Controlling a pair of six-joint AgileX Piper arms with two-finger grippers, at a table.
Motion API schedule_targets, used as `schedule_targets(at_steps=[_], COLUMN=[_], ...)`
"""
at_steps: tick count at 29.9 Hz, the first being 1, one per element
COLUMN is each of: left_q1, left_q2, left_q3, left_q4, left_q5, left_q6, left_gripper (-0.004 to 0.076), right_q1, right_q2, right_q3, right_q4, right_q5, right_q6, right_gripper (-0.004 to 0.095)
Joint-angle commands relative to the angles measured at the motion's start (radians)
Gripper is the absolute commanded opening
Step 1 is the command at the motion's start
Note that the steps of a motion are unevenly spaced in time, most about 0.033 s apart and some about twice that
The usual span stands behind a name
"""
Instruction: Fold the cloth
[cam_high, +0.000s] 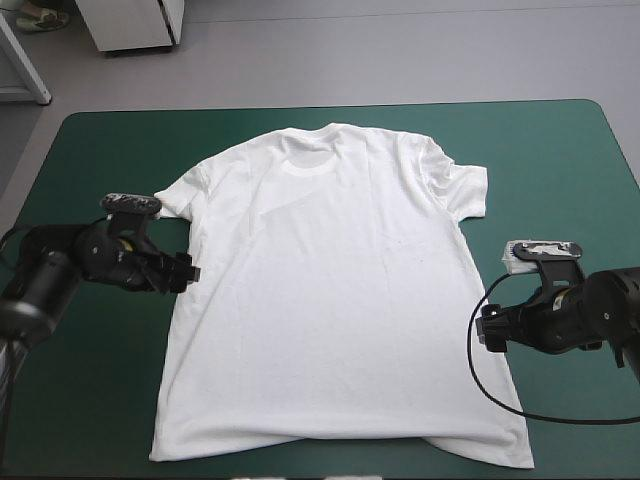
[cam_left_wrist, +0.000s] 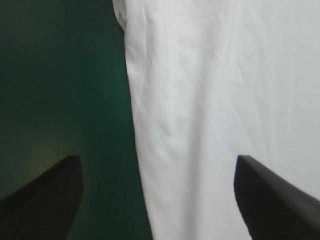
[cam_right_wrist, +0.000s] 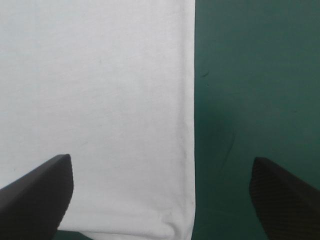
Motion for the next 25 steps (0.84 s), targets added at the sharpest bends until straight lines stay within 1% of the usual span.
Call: schedule_targets(at_steps=[1, 5, 9, 14, 18, 20, 22, 25], left_q1=[-0.004, -0.004, -0.004, -0.004, -0.006, -0.015, -0.023, -0.028], left_q2=[0.135, 0.302, 0.435, 0.511, 0.547, 0.557, 0.566, 0.59], left_q3=[-0.118, -0.242, -0.338, -0.372, -0.372, -0.372, -0.372, -0.372], left_q4=[-0.013, -0.02, -0.013, -0.035, -0.109, -0.119, -0.109, -0.101], left_q5=[-0.087, -0.11, -0.108, -0.132, -0.148, -0.148, -0.148, -0.137], left_q6=[-0.025, -0.052, -0.082, -0.1, -0.096, -0.096, -0.096, -0.096], left_gripper=[0.0599, 0.0599, 0.0599, 0.0598, 0.0588, 0.0536, 0.0462, 0.0318], right_q1=[-0.003, -0.003, -0.003, -0.003, -0.003, -0.003, -0.003, -0.003], right_q2=[-0.01, -0.01, -0.009, 0.001, 0.094, 0.159, 0.228, 0.342], right_q3=[-0.035, -0.035, -0.035, -0.038, -0.095, -0.148, -0.205, -0.301], right_q4=[0.007, 0.007, 0.007, 0.0, -0.031, -0.049, -0.068, -0.084], right_q5=[-0.023, -0.019, -0.023, -0.093, -0.119, -0.136, -0.171, -0.202], right_q6=[-0.011, -0.011, -0.009, -0.009, -0.003, -0.003, -0.003, -0.005], right_gripper=[0.0899, 0.0899, 0.0899, 0.0899, 0.0899, 0.0899, 0.0899, 0.0899])
